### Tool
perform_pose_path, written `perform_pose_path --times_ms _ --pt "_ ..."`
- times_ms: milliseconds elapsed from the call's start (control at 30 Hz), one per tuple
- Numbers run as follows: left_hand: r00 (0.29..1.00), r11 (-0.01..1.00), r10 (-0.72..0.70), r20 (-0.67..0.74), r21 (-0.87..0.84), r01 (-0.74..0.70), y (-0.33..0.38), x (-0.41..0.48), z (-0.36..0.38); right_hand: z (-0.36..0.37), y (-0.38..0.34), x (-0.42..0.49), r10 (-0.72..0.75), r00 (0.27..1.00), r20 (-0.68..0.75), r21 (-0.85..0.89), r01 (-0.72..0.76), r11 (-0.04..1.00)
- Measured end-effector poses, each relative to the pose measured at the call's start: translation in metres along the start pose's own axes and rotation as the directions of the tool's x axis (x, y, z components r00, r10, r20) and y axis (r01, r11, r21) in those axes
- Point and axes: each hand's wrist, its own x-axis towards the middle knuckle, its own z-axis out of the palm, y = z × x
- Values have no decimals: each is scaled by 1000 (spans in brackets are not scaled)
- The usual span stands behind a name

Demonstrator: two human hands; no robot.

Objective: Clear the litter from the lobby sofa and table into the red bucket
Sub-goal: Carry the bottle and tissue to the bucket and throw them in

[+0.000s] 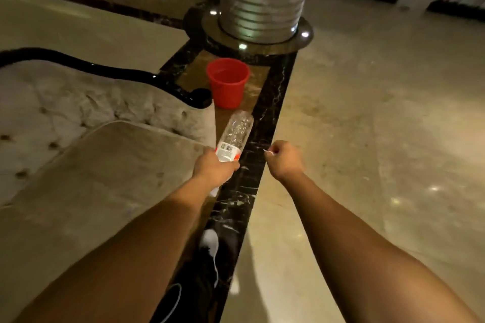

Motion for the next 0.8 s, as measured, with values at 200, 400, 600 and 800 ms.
perform_pose_path --times_ms 200,400,600,800 --pt "997 999 -40 65 -26 42 71 155 33 -19 -10 161 56 998 -28 -30 -57 998" --pt "979 984 -103 174 -127 126 175 294 56 -44 -17 303 30 999 38 -62 -28 998" --pt "943 959 -216 254 -127 254 242 425 105 -48 36 477 109 986 123 -28 -107 994" --pt "914 881 -391 107 -243 406 299 545 155 -46 67 662 30 972 234 -37 -22 999"
